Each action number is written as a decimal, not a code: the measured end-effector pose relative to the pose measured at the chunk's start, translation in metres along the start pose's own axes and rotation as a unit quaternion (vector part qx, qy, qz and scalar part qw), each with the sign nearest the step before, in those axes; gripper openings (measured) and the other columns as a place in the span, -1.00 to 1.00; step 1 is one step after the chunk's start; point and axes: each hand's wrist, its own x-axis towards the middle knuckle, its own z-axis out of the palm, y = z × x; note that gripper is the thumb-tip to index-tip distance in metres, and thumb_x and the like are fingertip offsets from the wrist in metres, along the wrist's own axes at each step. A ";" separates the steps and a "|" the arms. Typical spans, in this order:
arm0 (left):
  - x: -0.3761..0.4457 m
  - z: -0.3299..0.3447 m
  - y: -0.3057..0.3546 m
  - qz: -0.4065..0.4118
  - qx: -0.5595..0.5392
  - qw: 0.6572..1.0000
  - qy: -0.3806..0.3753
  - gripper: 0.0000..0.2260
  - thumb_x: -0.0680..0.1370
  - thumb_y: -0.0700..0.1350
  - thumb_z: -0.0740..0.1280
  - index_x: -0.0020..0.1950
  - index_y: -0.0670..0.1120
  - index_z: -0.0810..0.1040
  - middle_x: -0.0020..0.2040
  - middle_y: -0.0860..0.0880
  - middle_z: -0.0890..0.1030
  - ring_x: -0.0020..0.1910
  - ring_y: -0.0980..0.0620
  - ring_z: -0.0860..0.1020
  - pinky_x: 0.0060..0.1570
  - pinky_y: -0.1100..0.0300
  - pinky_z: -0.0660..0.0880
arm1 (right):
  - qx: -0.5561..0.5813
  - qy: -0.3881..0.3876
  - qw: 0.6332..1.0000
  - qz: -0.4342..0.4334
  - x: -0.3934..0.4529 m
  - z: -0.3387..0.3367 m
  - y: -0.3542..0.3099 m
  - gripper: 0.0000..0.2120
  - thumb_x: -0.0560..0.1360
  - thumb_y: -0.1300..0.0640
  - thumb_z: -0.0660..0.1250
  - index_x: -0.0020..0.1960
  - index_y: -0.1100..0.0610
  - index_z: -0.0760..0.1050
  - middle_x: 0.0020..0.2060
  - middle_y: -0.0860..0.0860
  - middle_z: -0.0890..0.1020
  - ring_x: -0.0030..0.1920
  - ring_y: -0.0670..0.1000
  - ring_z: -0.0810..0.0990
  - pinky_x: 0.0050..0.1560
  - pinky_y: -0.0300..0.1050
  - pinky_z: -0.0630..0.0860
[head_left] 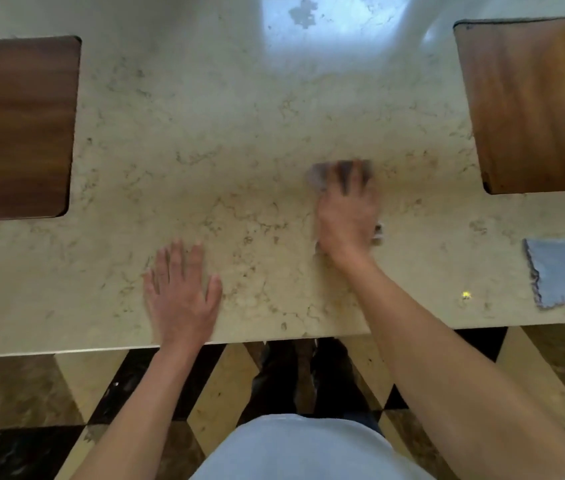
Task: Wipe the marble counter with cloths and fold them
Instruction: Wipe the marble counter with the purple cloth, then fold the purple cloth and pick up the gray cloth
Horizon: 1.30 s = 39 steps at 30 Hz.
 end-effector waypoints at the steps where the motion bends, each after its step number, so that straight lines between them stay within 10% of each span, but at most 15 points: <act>1: 0.000 0.001 0.001 0.000 0.002 1.000 0.002 -0.42 0.63 0.20 -0.03 0.63 0.07 -0.03 0.66 -0.06 -0.02 0.64 -0.10 -0.06 0.55 -0.17 -0.08 | 0.009 -0.015 0.998 -0.063 -0.019 0.005 -0.019 -0.52 0.69 -0.07 0.00 0.59 -0.05 0.19 0.62 0.11 0.13 0.63 0.21 -0.02 0.56 0.30 0.07; 6: -0.001 0.001 -0.004 0.002 -0.005 1.000 0.000 -0.41 0.62 0.21 -0.01 0.63 0.09 0.00 0.66 -0.06 0.00 0.64 -0.10 -0.04 0.55 -0.18 -0.07 | 0.007 -0.044 0.954 -0.297 -0.148 0.012 -0.014 -0.54 0.65 0.00 0.19 0.55 -0.03 0.32 0.60 0.11 0.22 0.60 0.21 0.15 0.51 0.20 0.24; 12: 0.000 -0.007 0.004 -0.010 -0.049 0.999 -0.009 -0.44 0.61 0.17 0.03 0.60 0.03 0.16 0.65 -0.11 0.09 0.63 -0.14 0.00 0.55 -0.18 -0.08 | -0.023 -0.044 0.995 0.089 -0.138 -0.010 0.029 -0.45 0.63 -0.01 0.07 0.60 0.09 0.16 0.59 0.19 0.18 0.57 0.28 0.15 0.44 0.28 0.35; 18: -0.008 -0.030 0.059 -0.028 -0.253 0.967 0.026 -0.59 0.62 -0.05 0.29 0.45 -0.12 0.41 0.46 -0.14 0.42 0.47 -0.15 0.31 0.45 -0.10 0.21 | 0.108 -0.131 0.983 -0.066 -0.158 -0.027 0.010 -0.48 0.66 -0.15 -0.08 0.61 -0.13 0.08 0.64 0.04 -0.01 0.62 0.10 -0.04 0.55 0.09 -0.02; 22: -0.012 -0.035 0.100 -0.021 -0.326 0.945 -0.035 -0.68 0.59 -0.07 0.32 0.34 -0.07 0.52 0.15 0.00 0.57 0.18 -0.03 0.46 0.19 0.02 0.43 | 0.286 -0.052 0.947 0.138 -0.143 -0.053 0.030 -0.61 0.67 0.19 0.12 0.48 0.16 0.38 0.37 0.10 0.52 0.37 0.08 0.48 0.37 0.01 0.42; 26: -0.010 -0.038 0.127 -0.075 -0.348 0.930 -0.096 -0.68 0.56 0.05 0.37 0.23 -0.10 0.56 -0.02 0.01 0.59 0.02 -0.01 0.55 0.02 0.03 0.56 | 0.273 -0.103 0.940 0.174 -0.114 -0.067 0.030 -0.67 0.65 0.16 0.20 0.39 0.20 0.45 0.20 0.14 0.61 0.21 0.14 0.56 0.18 0.01 0.49; 32: -0.005 -0.039 0.138 -0.135 -0.320 0.927 -0.141 -0.80 0.48 -0.02 0.46 -0.21 -0.07 0.50 -0.23 -0.06 0.59 -0.26 -0.03 0.54 -0.31 0.09 0.45 | 0.190 -0.130 0.961 0.155 -0.090 -0.067 0.009 -0.80 0.60 0.18 0.28 0.21 0.15 0.48 0.04 0.13 0.63 0.03 0.17 0.59 -0.04 0.02 0.55; 39: -0.012 -0.057 0.116 -0.103 -0.456 0.867 -0.173 -0.81 0.56 -0.12 0.37 -0.17 -0.12 0.42 -0.26 -0.07 0.42 -0.30 0.01 0.36 -0.30 0.14 0.30 | 0.316 -0.157 0.905 0.237 -0.077 -0.078 0.038 -0.97 0.58 0.22 0.29 -0.04 0.18 0.45 -0.14 0.10 0.57 -0.11 0.12 0.52 -0.17 -0.05 0.41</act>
